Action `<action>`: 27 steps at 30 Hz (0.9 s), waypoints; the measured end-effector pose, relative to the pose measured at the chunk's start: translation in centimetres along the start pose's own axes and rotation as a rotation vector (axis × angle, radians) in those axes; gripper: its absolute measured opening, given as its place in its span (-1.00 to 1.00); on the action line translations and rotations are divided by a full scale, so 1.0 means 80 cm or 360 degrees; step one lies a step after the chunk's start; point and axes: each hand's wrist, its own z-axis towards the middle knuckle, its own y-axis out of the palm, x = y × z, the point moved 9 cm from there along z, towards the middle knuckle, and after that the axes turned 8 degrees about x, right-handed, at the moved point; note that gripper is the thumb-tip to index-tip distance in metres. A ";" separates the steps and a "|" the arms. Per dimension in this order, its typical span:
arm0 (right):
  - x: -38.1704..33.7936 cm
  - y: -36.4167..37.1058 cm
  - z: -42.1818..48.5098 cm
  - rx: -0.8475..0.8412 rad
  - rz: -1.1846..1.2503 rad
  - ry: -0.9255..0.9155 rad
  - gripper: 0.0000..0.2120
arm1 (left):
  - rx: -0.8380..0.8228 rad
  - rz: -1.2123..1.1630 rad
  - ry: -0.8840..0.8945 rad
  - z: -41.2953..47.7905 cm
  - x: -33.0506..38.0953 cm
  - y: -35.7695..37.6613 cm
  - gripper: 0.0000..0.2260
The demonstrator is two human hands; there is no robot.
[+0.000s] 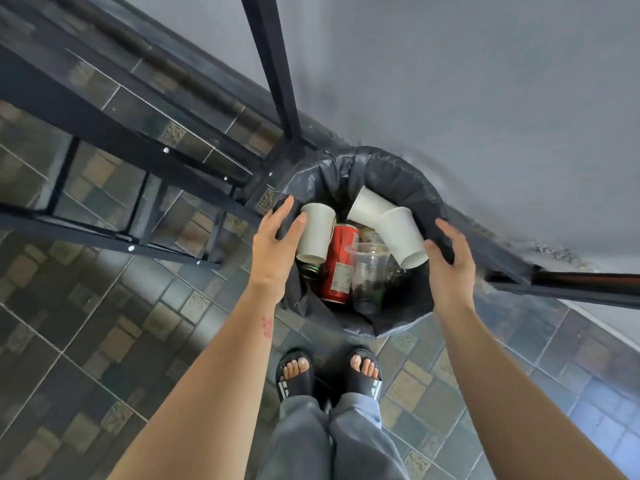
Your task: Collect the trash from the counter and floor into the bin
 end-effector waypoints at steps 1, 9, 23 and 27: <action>0.012 0.013 0.012 0.0000 0.0004 -0.0008 -0.64 | 0.0003 -0.0009 0.0004 0.014 -0.014 0.005 -0.60; 0.069 0.116 0.092 -0.0066 0.0016 -0.0142 -0.61 | 0.0112 0.0006 0.0032 0.116 -0.094 0.023 -0.59; 0.082 0.179 0.114 -0.0251 -0.0709 -0.0623 -0.38 | -0.0004 0.0879 0.0314 0.170 -0.145 0.031 -0.45; 0.055 0.154 0.087 -0.0312 -0.1277 -0.0808 -0.39 | 0.0018 0.1462 0.0519 0.142 -0.112 0.020 -0.45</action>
